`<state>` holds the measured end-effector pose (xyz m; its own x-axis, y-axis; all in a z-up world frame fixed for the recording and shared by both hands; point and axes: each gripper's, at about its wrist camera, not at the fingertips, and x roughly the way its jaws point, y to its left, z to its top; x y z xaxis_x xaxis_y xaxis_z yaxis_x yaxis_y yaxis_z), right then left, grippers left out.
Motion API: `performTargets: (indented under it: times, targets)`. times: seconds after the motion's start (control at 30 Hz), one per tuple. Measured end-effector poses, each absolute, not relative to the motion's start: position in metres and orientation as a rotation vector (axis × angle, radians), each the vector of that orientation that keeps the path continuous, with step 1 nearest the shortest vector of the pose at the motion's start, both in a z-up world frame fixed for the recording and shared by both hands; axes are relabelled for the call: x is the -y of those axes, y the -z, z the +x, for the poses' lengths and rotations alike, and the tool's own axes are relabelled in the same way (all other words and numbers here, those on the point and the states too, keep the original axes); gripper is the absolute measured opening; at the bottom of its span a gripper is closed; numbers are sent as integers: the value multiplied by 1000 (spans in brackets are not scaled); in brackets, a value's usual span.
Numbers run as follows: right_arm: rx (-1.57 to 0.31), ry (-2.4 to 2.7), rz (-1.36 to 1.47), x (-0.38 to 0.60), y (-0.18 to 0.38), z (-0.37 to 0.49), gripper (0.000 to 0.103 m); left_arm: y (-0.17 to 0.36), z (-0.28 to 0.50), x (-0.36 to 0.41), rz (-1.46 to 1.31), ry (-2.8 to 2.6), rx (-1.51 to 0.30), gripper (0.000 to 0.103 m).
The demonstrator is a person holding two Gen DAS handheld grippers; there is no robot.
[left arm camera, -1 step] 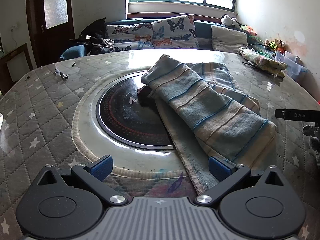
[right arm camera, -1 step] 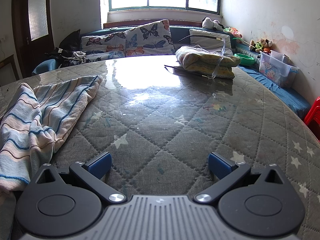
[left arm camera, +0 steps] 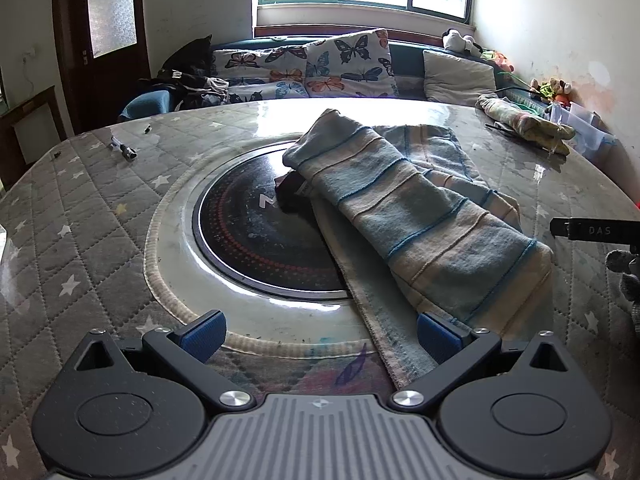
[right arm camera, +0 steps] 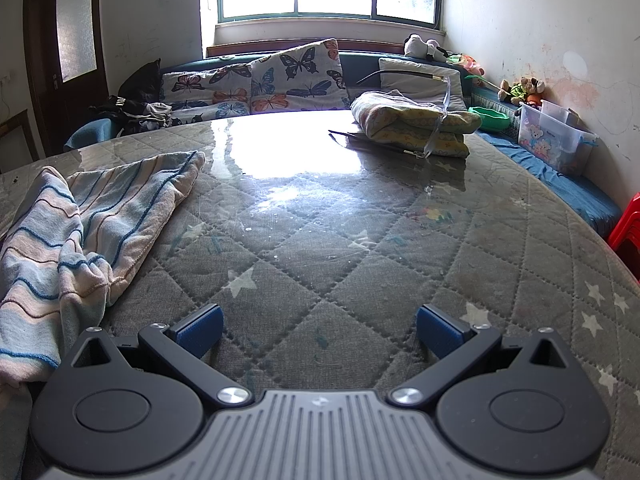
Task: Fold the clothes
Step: 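Move both grippers toward the crumpled striped towel on the cooktop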
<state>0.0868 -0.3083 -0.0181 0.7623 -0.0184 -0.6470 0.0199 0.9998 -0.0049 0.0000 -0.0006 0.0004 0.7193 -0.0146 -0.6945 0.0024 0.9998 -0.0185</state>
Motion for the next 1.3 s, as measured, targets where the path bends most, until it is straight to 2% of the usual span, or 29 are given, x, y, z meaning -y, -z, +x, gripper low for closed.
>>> performTargets:
  times: [0.23, 0.43, 0.9, 1.3]
  targets:
    - [-687, 3, 29, 308, 14, 80, 102, -2, -4, -3, -22, 17, -766, 103]
    - [-686, -33, 49, 304, 9, 65, 95, -3, -7, 0, -17, 5, -767, 103]
    - [-653, -115, -18, 276, -12, 18, 95, -6, -17, 0, -21, 11, -760, 103]
    - [-667, -147, -1, 264, -18, -6, 90, -5, -24, 6, -11, 9, -773, 103]
